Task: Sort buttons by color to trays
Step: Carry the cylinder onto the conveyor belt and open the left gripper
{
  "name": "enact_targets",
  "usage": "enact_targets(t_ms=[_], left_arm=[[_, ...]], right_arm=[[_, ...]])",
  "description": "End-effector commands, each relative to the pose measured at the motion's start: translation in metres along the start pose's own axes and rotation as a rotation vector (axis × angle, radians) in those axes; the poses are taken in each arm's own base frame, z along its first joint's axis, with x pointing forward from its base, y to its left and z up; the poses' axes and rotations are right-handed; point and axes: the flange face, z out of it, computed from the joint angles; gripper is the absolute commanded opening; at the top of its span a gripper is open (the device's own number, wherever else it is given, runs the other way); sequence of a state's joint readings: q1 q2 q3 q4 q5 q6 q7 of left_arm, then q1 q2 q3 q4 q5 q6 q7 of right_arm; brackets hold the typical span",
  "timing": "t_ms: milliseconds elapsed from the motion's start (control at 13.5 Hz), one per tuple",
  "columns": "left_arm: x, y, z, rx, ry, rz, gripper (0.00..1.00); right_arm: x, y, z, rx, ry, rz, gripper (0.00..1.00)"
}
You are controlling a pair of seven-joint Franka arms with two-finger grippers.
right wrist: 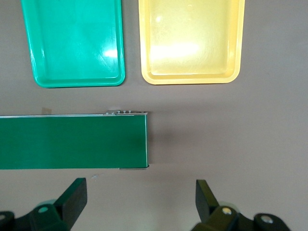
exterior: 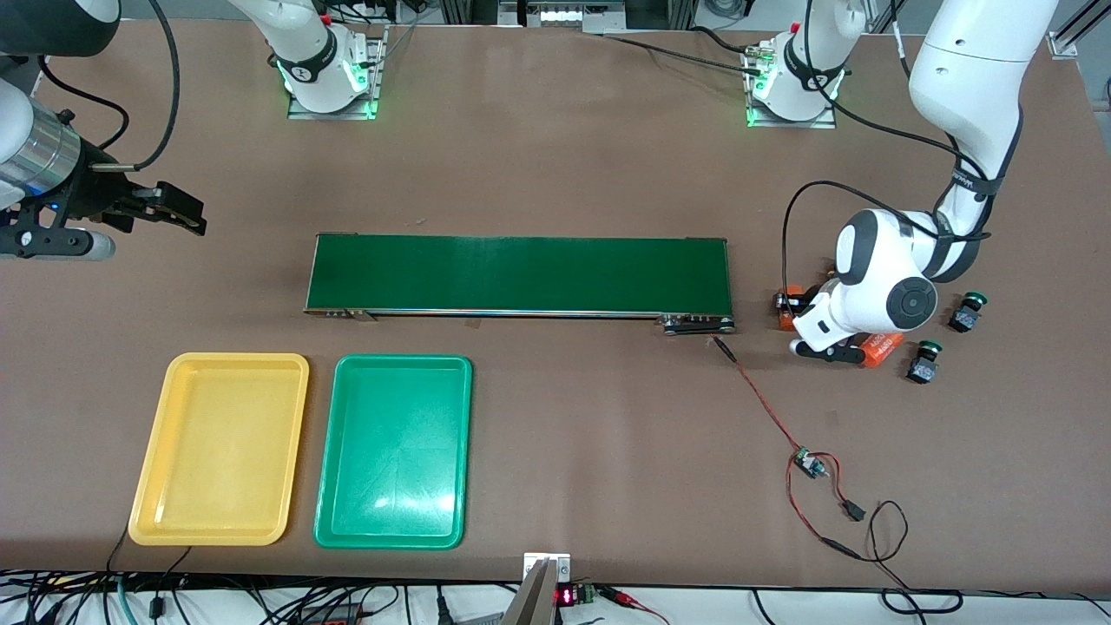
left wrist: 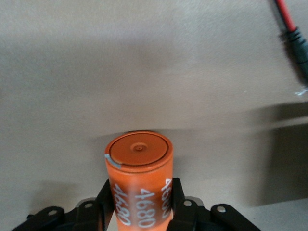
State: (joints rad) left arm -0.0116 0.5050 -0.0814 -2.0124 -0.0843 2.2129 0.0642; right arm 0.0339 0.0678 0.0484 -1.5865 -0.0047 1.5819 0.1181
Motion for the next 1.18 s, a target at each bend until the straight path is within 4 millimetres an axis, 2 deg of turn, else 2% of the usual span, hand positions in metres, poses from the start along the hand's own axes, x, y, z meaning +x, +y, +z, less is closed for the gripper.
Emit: enact_targets(t_ms=[0, 148, 222, 296, 444, 592, 813, 1109], left_arm=[[-0.017, 0.016, -0.062, -0.006, 0.041, 0.064, 0.00], [-0.031, 0.048, -0.108, 0.007, 0.094, 0.191, 0.00], [-0.038, 0.057, -0.119, 0.012, 0.088, 0.254, 0.00], [-0.045, 0.073, -0.121, 0.012, 0.062, 0.347, 0.00], [-0.050, 0.091, -0.120, 0.015, 0.048, 0.555, 0.00], [-0.058, 0.124, -0.112, 0.011, 0.006, 0.811, 0.00], [-0.063, 0.153, -0.100, 0.005, -0.013, 1.062, 0.00], [-0.055, 0.157, -0.085, 0.003, -0.019, 1.348, 0.00]], right_arm=[[-0.002, 0.001, -0.001, -0.004, -0.004, 0.015, 1.00], [-0.002, 0.001, -0.001, -0.004, -0.004, 0.015, 1.00], [-0.002, 0.001, -0.001, -0.004, -0.005, 0.015, 1.00], [-0.001, 0.001, -0.001, -0.003, -0.002, 0.015, 1.00], [-0.002, 0.000, -0.001, -0.005, -0.004, 0.012, 1.00], [-0.002, 0.000, -0.002, -0.005, -0.002, 0.012, 1.00], [-0.002, 0.000, -0.001, -0.005, -0.004, 0.012, 1.00], [0.000, 0.002, 0.003, -0.006, -0.014, 0.013, 1.00]])
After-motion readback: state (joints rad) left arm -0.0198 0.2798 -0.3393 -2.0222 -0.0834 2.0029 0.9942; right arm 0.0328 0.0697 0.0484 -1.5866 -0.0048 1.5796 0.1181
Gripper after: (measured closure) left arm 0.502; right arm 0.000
